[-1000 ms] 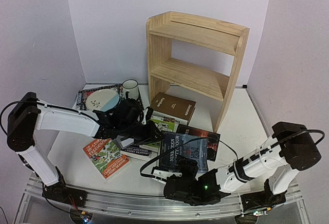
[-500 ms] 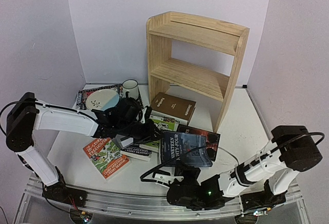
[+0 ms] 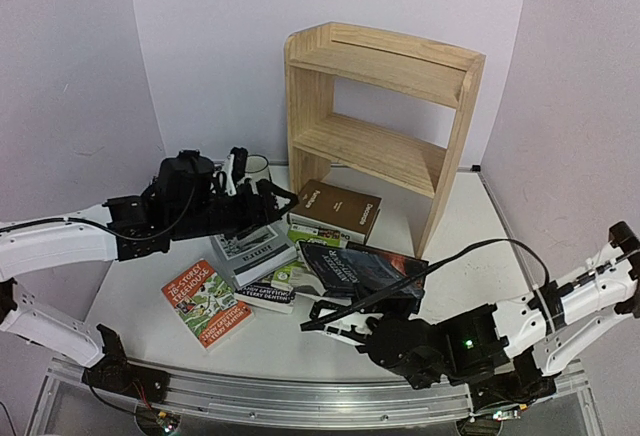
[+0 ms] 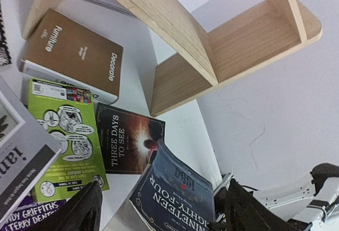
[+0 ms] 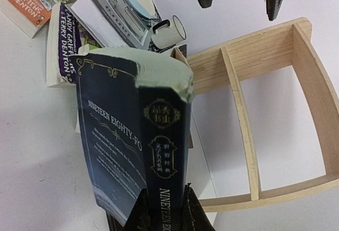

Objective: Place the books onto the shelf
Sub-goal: Pass from the left arm to the right, then place the book on the shelf.

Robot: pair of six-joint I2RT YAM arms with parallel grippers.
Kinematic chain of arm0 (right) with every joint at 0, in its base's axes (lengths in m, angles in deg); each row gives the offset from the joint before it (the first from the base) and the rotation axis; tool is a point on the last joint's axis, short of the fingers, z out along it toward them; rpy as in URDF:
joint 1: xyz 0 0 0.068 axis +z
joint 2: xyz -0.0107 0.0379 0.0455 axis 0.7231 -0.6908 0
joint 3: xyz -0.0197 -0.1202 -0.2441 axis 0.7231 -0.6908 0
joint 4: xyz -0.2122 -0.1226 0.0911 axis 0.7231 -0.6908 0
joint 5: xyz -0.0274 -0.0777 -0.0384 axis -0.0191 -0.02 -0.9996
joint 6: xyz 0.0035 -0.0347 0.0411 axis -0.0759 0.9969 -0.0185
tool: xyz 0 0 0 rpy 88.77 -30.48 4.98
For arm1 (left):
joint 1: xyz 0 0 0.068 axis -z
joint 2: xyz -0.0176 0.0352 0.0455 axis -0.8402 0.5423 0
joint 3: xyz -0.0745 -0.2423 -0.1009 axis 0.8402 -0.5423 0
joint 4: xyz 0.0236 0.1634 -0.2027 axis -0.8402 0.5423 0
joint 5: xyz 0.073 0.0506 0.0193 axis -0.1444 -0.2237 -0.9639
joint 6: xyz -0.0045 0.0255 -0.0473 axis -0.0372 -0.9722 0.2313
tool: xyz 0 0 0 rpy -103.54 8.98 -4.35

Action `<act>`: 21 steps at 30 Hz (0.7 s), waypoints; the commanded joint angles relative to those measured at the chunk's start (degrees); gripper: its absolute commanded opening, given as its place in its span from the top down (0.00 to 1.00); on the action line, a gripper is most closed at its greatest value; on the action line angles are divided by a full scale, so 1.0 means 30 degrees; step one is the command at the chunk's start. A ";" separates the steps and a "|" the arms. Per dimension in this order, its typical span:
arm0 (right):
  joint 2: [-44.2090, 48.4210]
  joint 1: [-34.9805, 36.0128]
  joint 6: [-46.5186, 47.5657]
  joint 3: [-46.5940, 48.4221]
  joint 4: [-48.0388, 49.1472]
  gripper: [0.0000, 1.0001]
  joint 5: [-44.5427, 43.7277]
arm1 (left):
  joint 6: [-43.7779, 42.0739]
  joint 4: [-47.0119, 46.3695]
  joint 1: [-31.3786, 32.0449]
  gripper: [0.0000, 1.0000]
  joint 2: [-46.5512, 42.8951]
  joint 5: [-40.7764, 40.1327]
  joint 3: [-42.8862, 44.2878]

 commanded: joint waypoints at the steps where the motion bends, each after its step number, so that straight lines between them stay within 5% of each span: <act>1: 0.2181 -0.0129 0.2732 0.2603 0.0421 1.00 -0.0753 | -0.1657 0.2935 -0.0101 0.16 -0.1789 -0.3673 0.1594; 10: 0.2742 -0.1015 0.6756 0.6267 0.0421 1.00 0.1003 | -0.2168 0.4404 -0.0110 0.14 -0.4532 -0.6672 0.1417; 21: -0.0794 -0.3866 1.0865 1.3483 0.0421 1.00 0.3522 | -0.1489 0.5615 -0.0104 0.18 -0.6649 -0.9187 0.0207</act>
